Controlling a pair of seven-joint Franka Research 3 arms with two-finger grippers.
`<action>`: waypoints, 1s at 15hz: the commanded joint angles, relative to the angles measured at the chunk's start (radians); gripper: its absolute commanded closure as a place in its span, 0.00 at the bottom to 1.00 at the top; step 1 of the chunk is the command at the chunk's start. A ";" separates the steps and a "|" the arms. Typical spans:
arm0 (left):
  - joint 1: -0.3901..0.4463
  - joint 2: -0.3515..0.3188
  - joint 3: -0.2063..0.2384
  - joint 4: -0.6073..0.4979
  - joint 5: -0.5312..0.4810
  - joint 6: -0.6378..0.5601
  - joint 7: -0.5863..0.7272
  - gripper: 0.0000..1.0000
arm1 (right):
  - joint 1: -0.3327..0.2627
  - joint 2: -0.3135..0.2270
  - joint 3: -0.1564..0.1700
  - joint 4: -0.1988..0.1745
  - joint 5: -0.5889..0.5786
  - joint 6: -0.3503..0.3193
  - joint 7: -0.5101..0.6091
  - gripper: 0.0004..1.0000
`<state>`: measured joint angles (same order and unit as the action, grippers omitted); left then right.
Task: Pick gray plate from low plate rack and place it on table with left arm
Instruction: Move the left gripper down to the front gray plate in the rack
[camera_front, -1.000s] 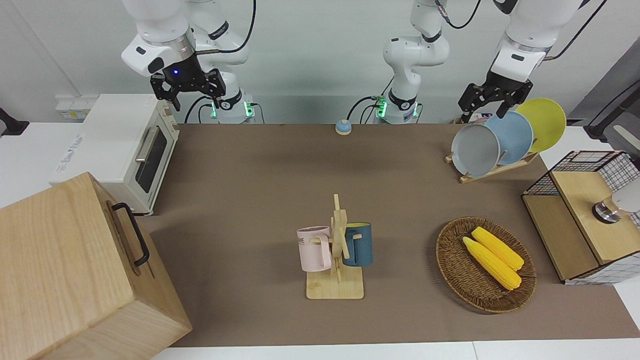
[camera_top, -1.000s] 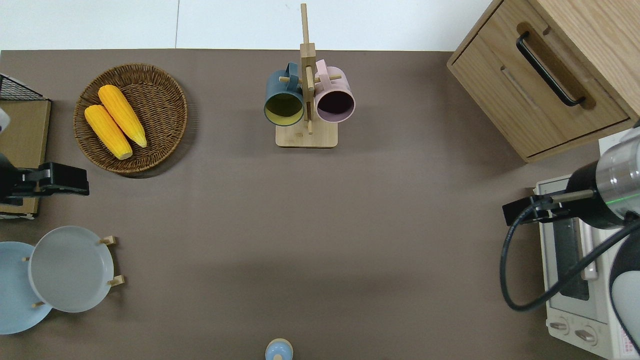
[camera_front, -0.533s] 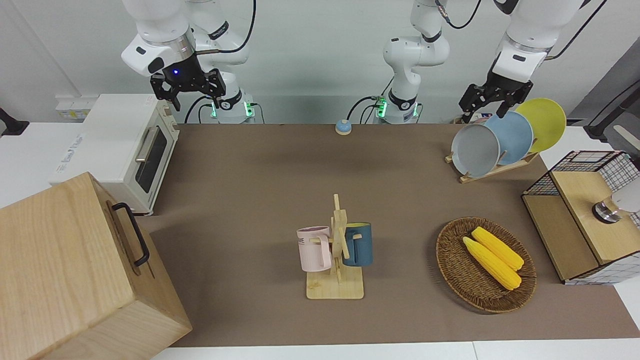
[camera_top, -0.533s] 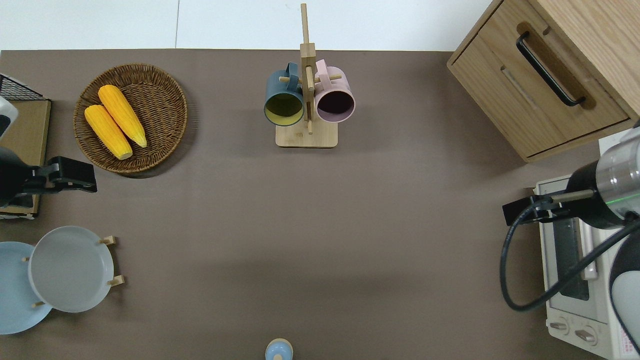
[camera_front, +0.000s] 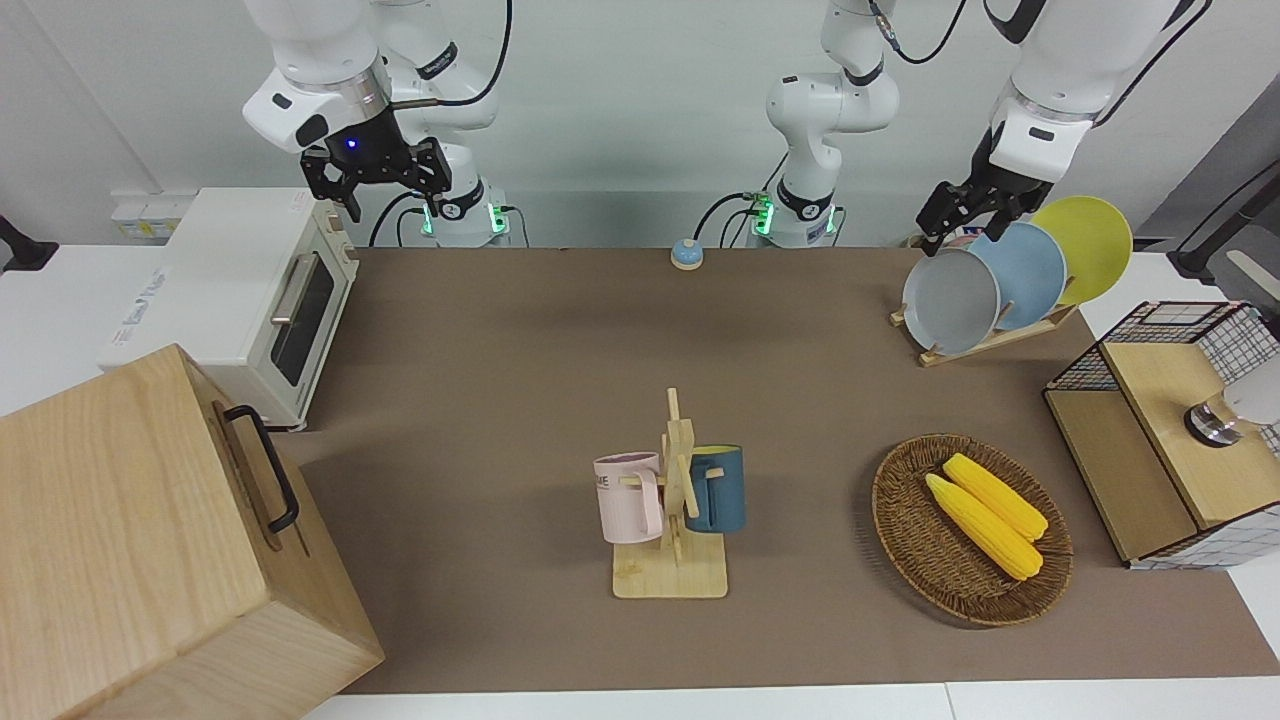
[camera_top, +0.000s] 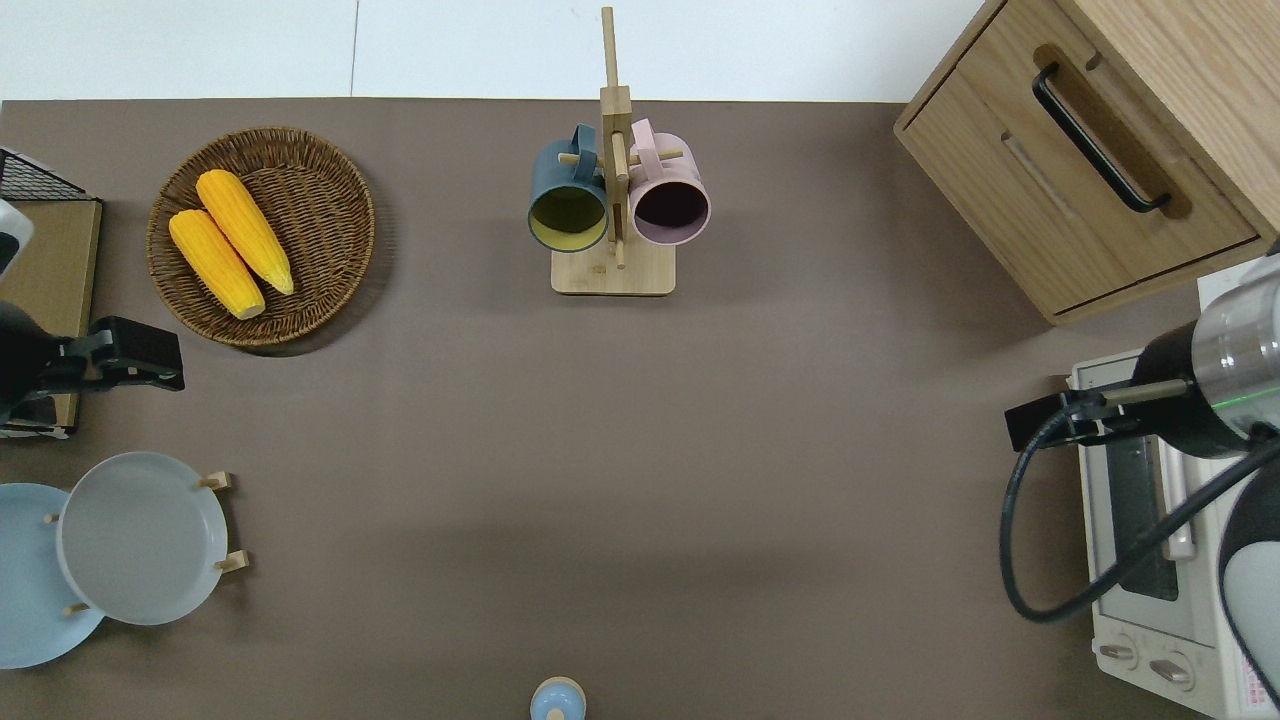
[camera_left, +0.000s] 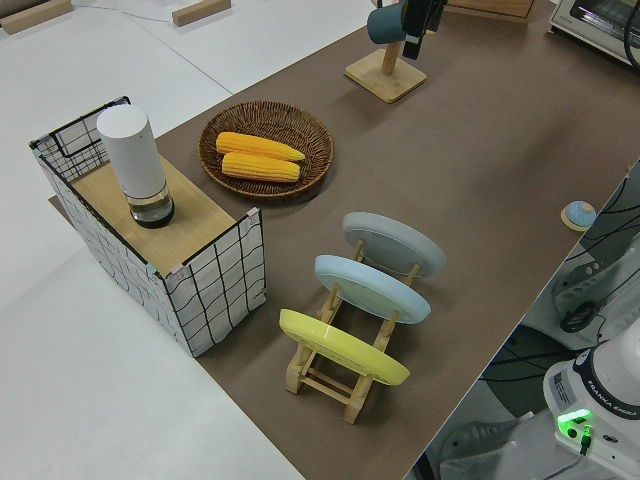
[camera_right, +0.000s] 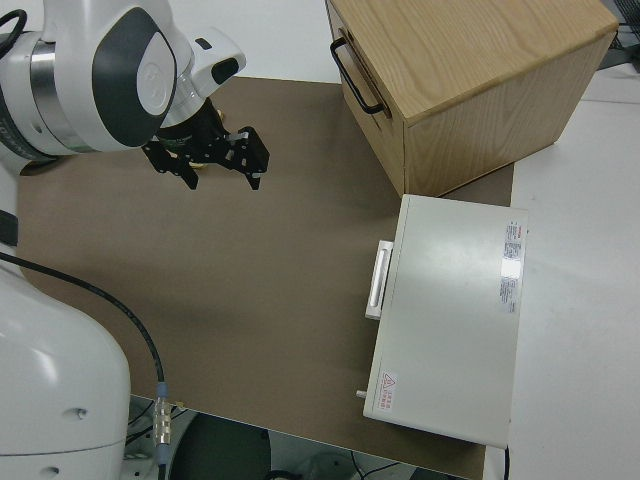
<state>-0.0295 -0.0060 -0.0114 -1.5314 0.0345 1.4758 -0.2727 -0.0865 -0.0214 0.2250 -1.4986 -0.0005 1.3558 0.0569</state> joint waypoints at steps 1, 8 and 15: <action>0.006 -0.023 -0.012 -0.094 0.135 0.021 0.029 0.00 | -0.015 -0.005 0.007 0.006 0.004 -0.015 -0.003 0.01; 0.010 -0.084 -0.007 -0.289 0.341 0.044 0.193 0.00 | -0.015 -0.005 0.007 0.006 0.004 -0.015 -0.003 0.01; 0.010 -0.095 0.085 -0.499 0.432 0.150 0.187 0.00 | -0.015 -0.005 0.007 0.006 0.004 -0.015 -0.003 0.01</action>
<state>-0.0273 -0.0578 0.0268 -1.9055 0.4443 1.5485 -0.0984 -0.0865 -0.0214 0.2250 -1.4986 -0.0005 1.3558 0.0569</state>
